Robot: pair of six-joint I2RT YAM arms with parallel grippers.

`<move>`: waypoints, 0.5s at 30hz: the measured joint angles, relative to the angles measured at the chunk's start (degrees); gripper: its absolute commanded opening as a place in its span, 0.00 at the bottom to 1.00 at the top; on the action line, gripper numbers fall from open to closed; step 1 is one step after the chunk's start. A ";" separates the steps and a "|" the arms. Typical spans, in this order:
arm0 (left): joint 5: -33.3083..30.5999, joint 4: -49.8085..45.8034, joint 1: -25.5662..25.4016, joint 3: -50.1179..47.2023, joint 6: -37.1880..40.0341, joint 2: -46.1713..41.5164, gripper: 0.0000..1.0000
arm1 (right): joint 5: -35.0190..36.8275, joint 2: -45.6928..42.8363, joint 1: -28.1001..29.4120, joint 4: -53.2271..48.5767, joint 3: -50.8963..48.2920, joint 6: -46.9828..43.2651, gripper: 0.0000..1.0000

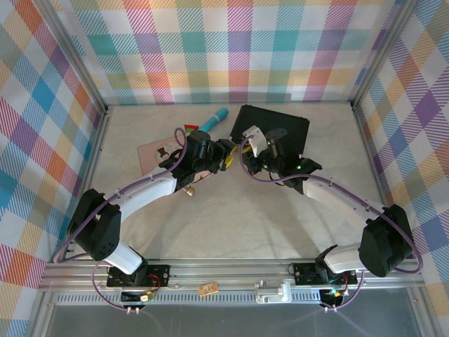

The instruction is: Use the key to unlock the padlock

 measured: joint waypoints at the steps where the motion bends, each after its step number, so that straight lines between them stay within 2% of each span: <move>1: -0.17 0.02 0.00 0.04 -0.02 0.00 0.43 | -0.22 -0.04 0.04 0.00 -0.07 0.00 0.00; 15: -2.32 0.00 -0.44 2.27 -1.29 1.27 0.37 | -2.40 -0.07 0.72 0.87 -1.33 0.22 0.00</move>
